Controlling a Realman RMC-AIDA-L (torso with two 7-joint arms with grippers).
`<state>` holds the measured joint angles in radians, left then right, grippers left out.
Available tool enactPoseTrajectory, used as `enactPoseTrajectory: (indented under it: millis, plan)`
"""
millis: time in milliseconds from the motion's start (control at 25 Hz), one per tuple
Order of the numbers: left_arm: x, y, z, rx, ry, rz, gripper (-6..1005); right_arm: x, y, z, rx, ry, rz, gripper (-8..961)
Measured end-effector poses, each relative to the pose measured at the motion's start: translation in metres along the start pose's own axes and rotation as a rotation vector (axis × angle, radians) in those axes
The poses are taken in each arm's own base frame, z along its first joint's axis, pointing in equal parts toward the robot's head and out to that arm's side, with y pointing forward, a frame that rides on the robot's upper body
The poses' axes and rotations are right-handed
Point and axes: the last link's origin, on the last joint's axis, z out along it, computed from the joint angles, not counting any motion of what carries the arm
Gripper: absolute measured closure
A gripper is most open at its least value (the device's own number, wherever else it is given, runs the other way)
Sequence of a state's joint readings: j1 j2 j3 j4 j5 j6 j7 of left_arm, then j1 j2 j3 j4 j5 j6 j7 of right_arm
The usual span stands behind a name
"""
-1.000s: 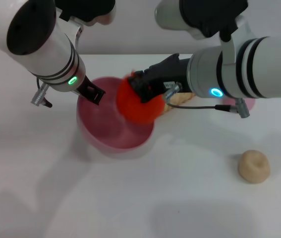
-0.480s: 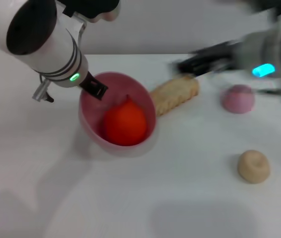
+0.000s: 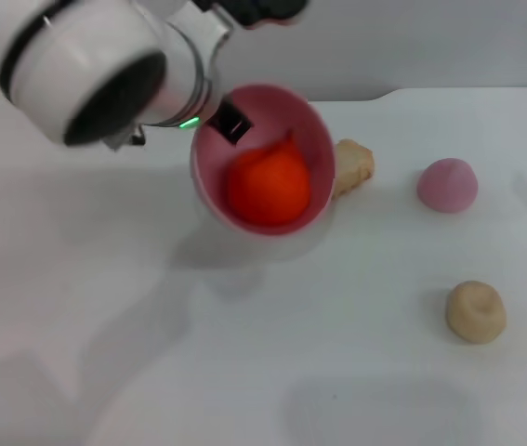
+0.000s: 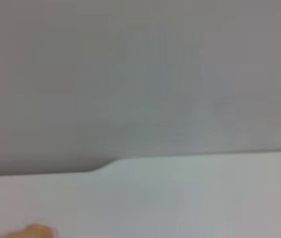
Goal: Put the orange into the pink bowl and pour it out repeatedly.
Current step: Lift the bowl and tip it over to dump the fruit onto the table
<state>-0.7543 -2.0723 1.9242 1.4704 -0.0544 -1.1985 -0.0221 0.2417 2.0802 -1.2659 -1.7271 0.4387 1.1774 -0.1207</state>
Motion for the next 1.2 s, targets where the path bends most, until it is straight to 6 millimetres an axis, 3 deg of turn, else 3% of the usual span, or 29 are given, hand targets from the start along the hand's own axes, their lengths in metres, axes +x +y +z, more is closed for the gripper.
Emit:
enactPoseTrajectory:
  millis: [160,480,960,1200]
  plan:
    - [0.006,0.011,-0.002,0.049,0.055,0.108,956,0.012,-0.003,0.007,0.001,0.046,0.004,387]
    - [-0.002,0.060,-0.001,0.091,0.165,0.407,956,0.016,-0.005,0.011,0.002,0.063,0.007,395]
    - [-0.003,0.085,-0.022,0.285,0.383,0.590,956,0.019,0.001,0.017,-0.012,0.086,-0.009,407]
    - [-0.006,0.091,-0.020,0.315,0.430,0.621,956,0.020,0.001,0.018,-0.013,0.090,-0.008,413]
